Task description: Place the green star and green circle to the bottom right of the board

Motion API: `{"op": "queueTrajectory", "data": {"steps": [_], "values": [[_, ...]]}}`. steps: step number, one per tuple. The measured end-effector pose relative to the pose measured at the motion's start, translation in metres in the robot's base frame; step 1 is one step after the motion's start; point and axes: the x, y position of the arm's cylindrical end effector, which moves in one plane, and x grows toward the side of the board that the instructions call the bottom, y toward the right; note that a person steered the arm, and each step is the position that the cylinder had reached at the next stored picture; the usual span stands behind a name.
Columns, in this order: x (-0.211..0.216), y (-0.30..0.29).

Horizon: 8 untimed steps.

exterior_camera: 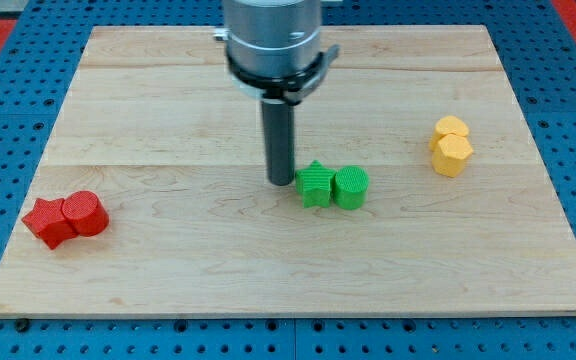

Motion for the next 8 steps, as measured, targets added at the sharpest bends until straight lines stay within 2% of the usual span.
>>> {"op": "queueTrajectory", "data": {"steps": [1, 3, 6, 8], "values": [[-0.001, 0.045], [0.000, 0.049], [0.015, 0.140], [0.032, 0.160]]}}
